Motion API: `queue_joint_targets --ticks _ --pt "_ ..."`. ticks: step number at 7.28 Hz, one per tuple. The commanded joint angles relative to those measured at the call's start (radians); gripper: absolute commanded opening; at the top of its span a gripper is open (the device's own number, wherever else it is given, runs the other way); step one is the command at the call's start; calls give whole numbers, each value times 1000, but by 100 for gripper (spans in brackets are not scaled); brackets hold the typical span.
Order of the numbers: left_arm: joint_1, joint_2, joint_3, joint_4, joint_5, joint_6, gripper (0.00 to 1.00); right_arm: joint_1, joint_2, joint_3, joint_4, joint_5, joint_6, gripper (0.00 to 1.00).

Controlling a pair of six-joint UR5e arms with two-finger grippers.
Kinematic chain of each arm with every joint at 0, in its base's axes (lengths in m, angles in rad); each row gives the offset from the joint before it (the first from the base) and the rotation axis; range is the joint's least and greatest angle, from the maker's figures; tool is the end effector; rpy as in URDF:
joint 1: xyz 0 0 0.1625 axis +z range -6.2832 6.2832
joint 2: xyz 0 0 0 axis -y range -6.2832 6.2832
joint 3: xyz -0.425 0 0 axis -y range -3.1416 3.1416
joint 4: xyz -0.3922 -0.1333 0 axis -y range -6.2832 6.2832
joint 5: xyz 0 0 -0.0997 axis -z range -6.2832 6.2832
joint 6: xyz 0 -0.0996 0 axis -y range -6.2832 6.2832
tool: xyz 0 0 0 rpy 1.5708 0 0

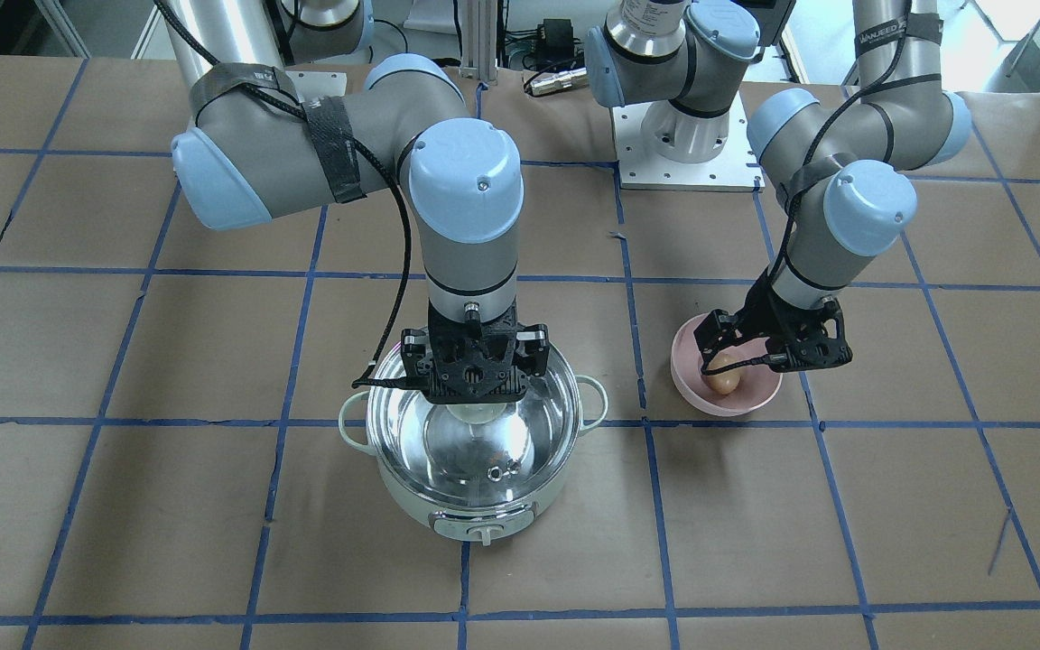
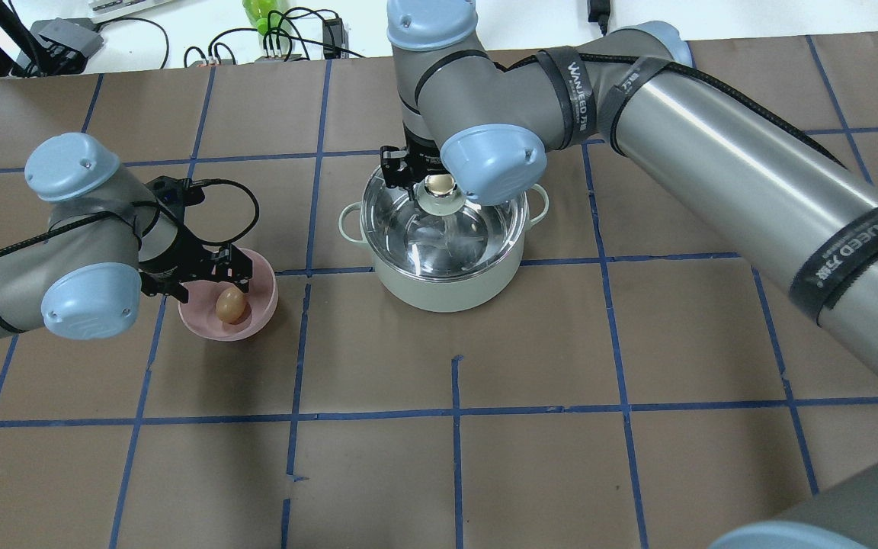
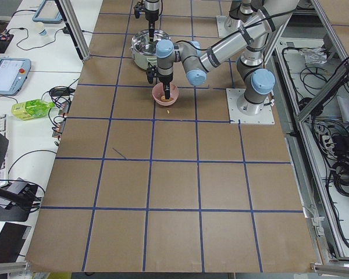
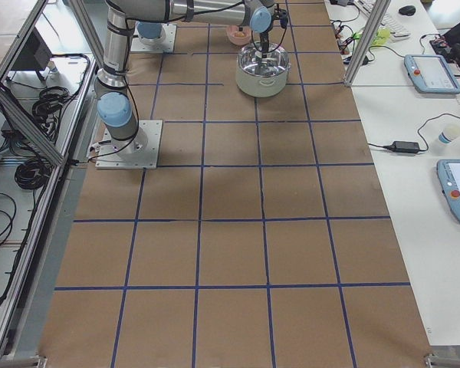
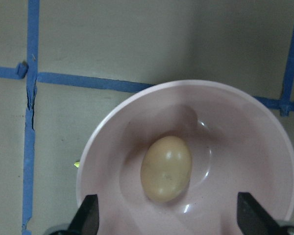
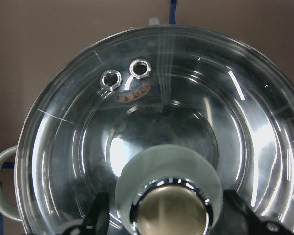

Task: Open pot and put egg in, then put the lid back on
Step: 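Grasp the lid knob with the right gripper while the left gripper descends toward the egg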

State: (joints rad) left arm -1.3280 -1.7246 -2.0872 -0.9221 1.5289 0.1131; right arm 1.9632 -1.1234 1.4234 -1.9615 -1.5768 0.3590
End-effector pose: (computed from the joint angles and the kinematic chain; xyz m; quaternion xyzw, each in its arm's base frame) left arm -0.0204 -0.4893 0.2372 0.0650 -0.9976 -0.0069 0.0225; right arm 0.3776 -0.5654 0.3396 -0.0165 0.9988 -0.0433 0.0138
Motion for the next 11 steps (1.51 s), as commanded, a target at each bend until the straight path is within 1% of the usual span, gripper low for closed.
queue_joint_targets --ticks 1,2,3,6,7,9,10,11 --pt "-2 -9 -2 8 -24 -3 100 0 -4 -1 1 0 -2 32" --pt "-4 -9 -4 6 -24 -6 100 0 -6 -1 3 0 -2 18" --pt "-4 -9 -7 8 -26 -10 100 0 -6 -1 3 -2 -5 11" --pt "-7 -16 -13 14 -26 -29 100 0 -15 -14 3 -8 -11 9" --pt "-7 -18 -14 14 -24 -36 100 0 -38 -20 10 -28 -14 9" --pt "-7 -32 -33 43 -22 -41 100 -41 -85 -37 65 -28 -31 9" --pt "-7 -33 -46 90 -16 -44 100 -99 -143 -37 138 -26 -104 9" --pt "-7 -38 -53 91 -18 -46 100 -174 -207 -25 217 -16 -164 8"
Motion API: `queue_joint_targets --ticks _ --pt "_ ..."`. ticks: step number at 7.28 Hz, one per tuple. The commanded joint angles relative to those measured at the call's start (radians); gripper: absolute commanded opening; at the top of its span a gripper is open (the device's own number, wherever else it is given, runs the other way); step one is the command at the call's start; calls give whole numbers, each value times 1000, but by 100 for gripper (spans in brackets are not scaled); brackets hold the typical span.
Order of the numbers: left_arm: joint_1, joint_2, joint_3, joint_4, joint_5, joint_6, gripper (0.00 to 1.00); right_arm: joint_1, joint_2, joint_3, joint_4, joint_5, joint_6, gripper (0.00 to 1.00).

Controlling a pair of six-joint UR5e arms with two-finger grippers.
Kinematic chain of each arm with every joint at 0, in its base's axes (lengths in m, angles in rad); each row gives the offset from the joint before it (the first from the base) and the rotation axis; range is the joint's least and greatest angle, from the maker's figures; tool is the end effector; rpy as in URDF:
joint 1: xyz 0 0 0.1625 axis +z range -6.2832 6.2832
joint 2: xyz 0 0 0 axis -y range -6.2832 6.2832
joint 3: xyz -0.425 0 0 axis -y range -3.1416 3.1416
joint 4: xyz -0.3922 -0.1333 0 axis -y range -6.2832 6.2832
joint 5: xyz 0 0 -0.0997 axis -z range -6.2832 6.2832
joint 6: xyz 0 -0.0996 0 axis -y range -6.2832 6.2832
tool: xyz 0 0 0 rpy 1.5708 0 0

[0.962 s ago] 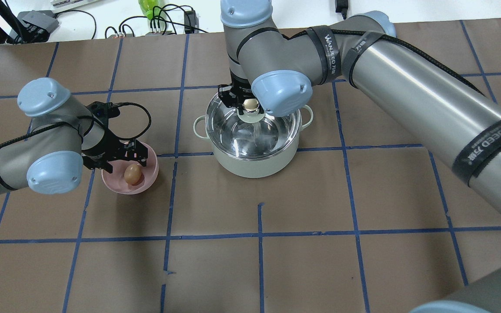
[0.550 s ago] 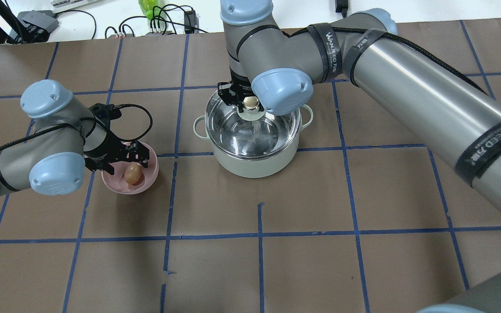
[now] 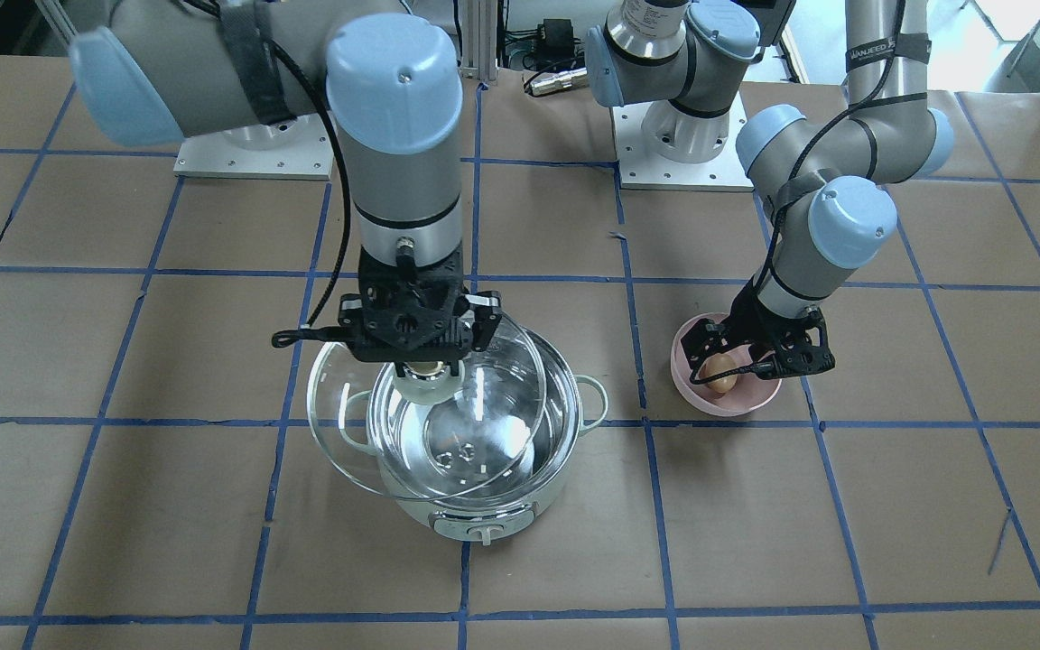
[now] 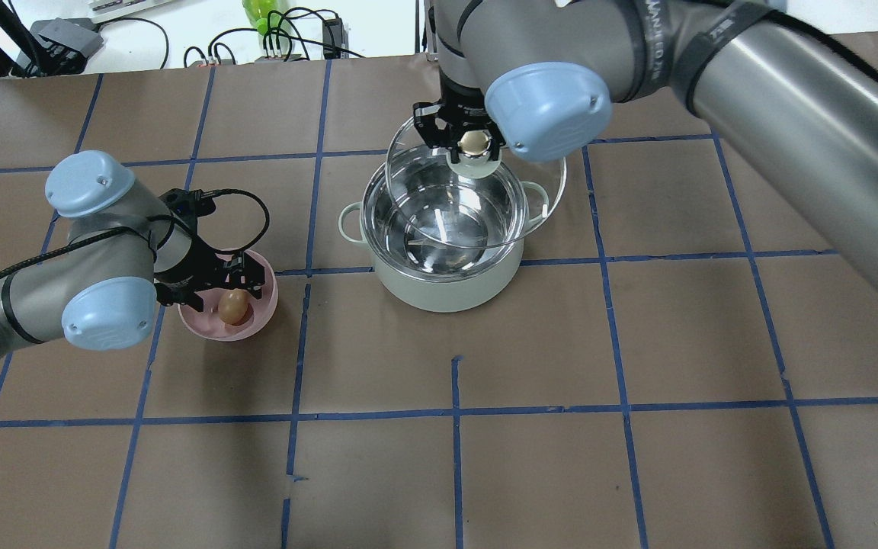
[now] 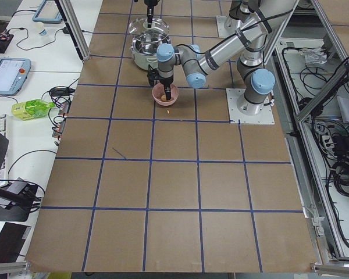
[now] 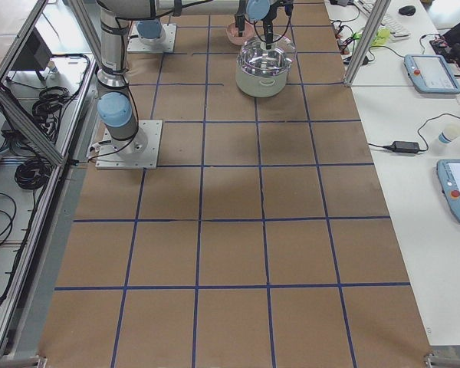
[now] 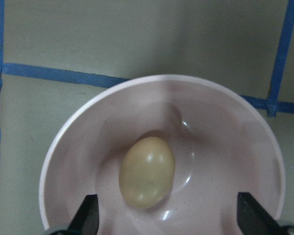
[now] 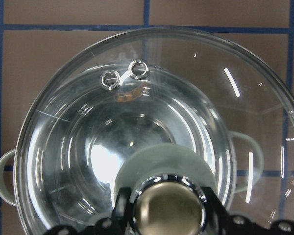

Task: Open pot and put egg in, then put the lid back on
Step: 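Lift the glass lid off with the right gripper while the left grasps the egg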

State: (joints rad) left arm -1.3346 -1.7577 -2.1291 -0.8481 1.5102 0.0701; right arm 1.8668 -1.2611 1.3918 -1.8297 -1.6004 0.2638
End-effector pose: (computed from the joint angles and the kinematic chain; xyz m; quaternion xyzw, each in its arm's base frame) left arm -0.0267 -0.4844 0.2125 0.0832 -0.9960 -0.0065 0.0317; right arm 0.3085 -0.5646 0.4302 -0.0151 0.9977 -0.0656 0.0035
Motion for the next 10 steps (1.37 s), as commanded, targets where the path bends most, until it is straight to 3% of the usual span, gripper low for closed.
queue_joint_targets --ticks 1,6,7,8,10 --pt "0 -14 -20 21 -5 -19 100 -145 -122 15 154 11 -125 8" --pt "0 -32 -26 57 2 -26 98 -334 -311 170 198 31 -282 8" --pt "0 -35 -25 57 -1 -26 94 -334 -311 173 198 33 -285 8" --pt "0 -46 -22 55 2 -26 78 -334 -311 173 198 34 -284 8" --pt "0 -52 -20 57 -2 -29 67 -334 -311 173 198 40 -284 8"
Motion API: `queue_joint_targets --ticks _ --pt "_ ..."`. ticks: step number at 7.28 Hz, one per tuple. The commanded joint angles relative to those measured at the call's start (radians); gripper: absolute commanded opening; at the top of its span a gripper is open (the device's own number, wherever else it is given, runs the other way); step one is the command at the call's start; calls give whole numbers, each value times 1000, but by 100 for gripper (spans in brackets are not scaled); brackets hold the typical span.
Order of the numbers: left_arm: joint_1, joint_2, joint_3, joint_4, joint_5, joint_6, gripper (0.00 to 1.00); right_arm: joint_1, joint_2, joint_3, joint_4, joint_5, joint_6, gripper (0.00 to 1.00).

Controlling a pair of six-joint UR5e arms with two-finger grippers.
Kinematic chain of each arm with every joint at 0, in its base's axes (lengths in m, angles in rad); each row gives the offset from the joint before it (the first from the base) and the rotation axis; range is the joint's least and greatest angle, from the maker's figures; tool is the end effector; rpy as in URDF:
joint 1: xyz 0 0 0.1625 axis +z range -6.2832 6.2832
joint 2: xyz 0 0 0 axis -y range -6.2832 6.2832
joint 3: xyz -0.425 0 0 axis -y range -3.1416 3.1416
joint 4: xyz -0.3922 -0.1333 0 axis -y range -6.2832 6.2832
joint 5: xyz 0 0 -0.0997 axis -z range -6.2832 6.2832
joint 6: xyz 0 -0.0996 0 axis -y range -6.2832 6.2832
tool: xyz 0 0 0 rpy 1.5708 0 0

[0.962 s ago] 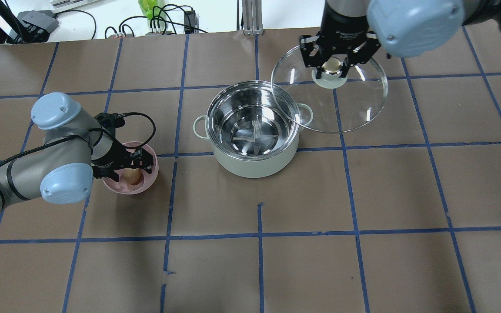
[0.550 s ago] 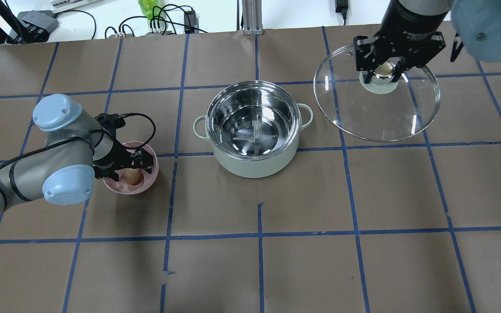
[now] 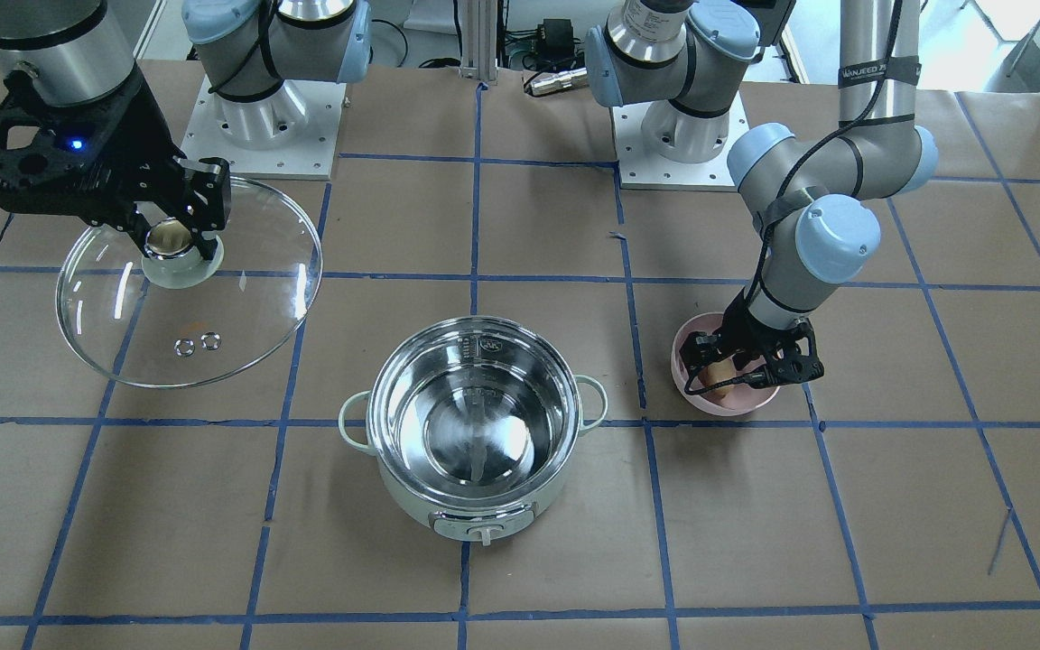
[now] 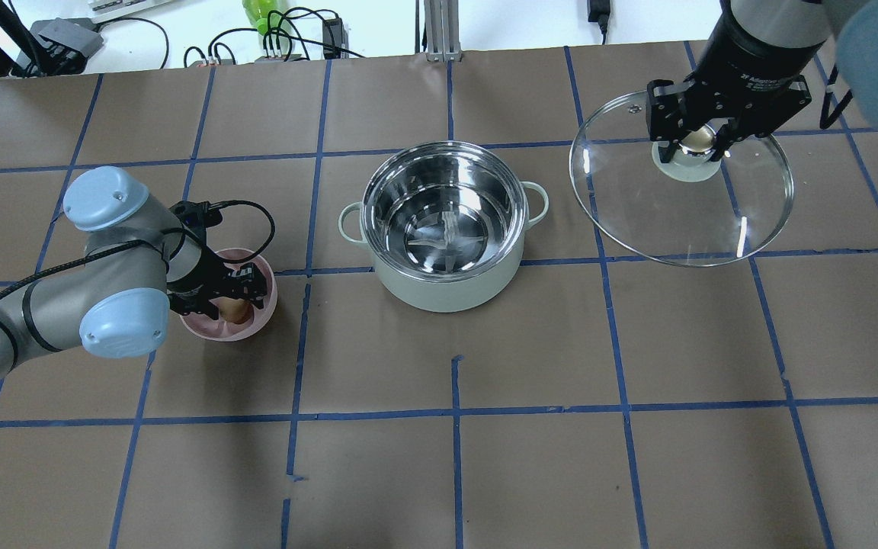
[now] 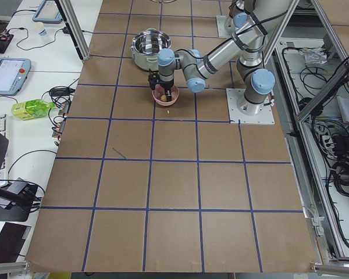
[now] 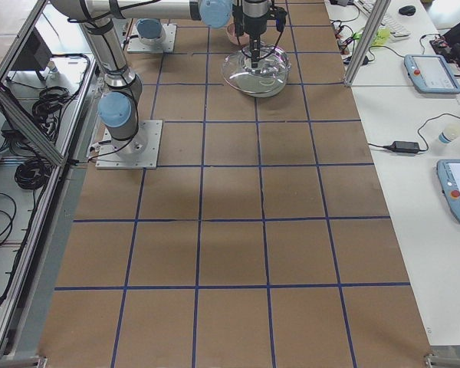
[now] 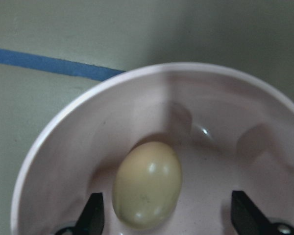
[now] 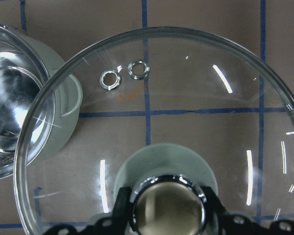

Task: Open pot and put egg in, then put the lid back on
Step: 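Lift the glass lid off with the right gripper while the left grasps the egg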

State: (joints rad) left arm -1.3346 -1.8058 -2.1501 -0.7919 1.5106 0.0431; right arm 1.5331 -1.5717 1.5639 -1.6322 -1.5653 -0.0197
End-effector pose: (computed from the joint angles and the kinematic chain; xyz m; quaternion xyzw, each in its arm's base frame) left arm -0.0268 -0.4840 0.1877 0.0969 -0.9947 -0.0133 0.0323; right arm 0.1150 -0.5028 0.4981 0.0089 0.9994 -0.0347 0.0018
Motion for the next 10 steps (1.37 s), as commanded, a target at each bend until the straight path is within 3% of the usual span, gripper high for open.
queue_joint_targets --ticks 1,3,5,8,10 --pt "0 -4 1 0 -4 -2 57 -1 -1 1 0 7 -2 8" --pt "-2 -7 3 0 -6 0 43 -1 -1 1 0 7 0 8" --pt "-2 -6 3 -1 -1 0 22 -1 -1 1 0 7 0 8" --pt "-2 2 44 -1 2 0 21 -1 -1 1 0 7 0 9" --pt "-20 17 164 -112 2 -12 21 -1 -1 1 0 7 0 9"
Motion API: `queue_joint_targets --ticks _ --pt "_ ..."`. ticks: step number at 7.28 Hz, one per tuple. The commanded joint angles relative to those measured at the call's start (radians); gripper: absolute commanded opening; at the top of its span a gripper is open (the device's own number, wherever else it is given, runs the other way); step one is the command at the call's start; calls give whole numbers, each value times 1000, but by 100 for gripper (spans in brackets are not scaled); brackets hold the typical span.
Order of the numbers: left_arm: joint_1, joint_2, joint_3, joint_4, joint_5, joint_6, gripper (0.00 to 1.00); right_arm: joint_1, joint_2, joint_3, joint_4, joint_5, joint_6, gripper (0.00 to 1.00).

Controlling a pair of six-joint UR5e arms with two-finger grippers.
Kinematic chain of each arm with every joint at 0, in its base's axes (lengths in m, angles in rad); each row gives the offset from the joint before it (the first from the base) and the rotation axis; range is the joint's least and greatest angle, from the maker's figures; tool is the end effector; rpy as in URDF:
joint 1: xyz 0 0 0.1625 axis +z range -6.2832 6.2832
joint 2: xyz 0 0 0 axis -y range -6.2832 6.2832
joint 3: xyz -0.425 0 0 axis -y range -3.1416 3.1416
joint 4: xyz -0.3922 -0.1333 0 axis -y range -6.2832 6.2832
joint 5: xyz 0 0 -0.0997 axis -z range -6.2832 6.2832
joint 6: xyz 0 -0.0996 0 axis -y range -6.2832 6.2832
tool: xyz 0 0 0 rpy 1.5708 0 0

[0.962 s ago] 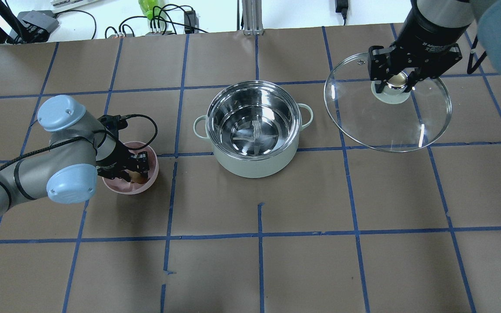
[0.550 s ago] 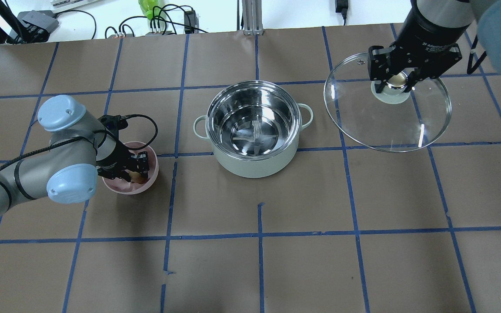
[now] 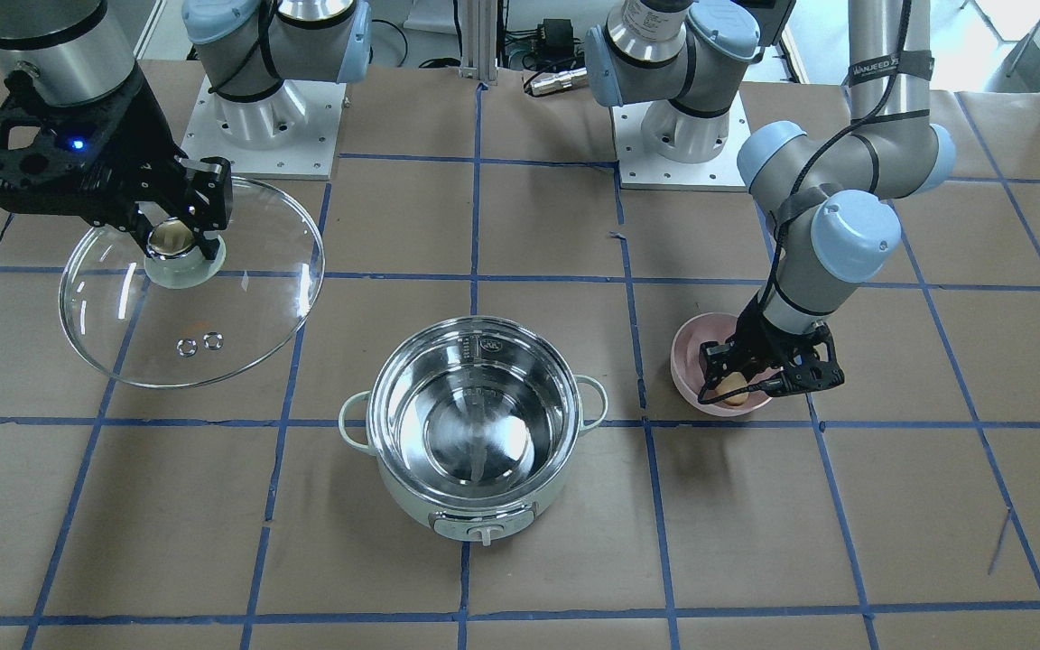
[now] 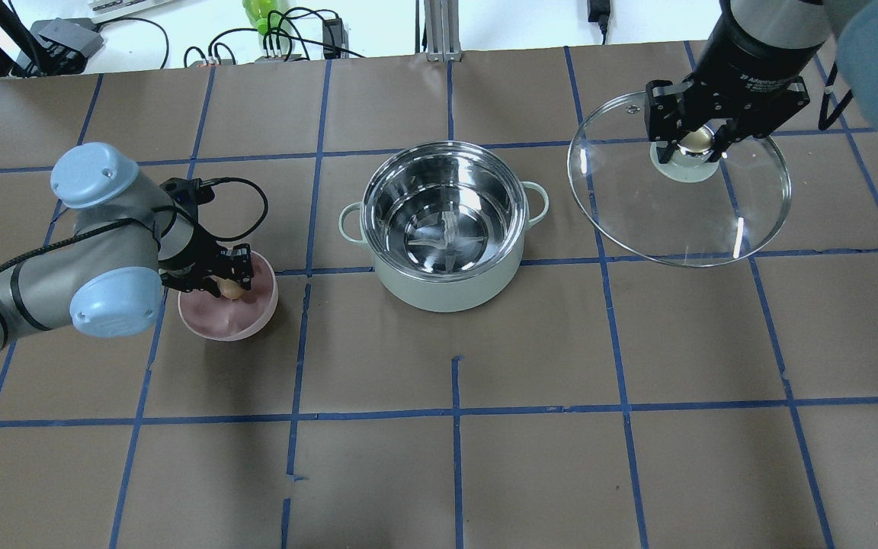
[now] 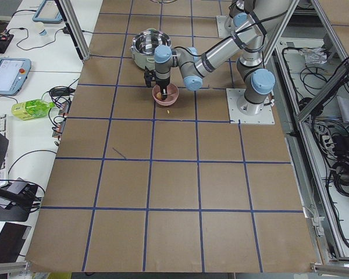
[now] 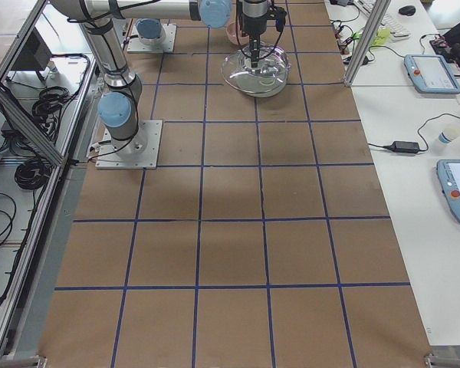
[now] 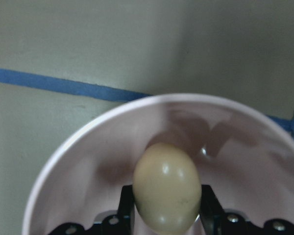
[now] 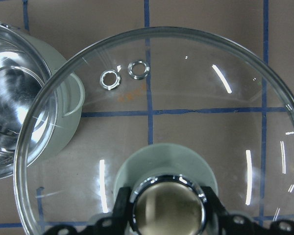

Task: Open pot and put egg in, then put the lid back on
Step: 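Lift the brown egg from the pink bowl with the left gripper toward the pot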

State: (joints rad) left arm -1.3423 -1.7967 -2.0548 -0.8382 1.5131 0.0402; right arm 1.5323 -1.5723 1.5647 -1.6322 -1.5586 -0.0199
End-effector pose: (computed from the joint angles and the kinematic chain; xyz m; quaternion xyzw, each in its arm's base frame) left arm -0.0234 -0.5132 0.2239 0.0936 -0.9951 0.0151 0.0271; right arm 0.1153 -0.5027 0.4980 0.0091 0.9993 -0.0347 0.0051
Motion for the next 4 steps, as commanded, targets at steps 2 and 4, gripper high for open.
queue_joint_targets --ticks 2,4 --pt "-78 17 184 -172 -1 -75 20 0 0 0 0 6 0 9" --pt "-153 20 290 -240 -5 -162 18 0 0 0 0 6 0 9"
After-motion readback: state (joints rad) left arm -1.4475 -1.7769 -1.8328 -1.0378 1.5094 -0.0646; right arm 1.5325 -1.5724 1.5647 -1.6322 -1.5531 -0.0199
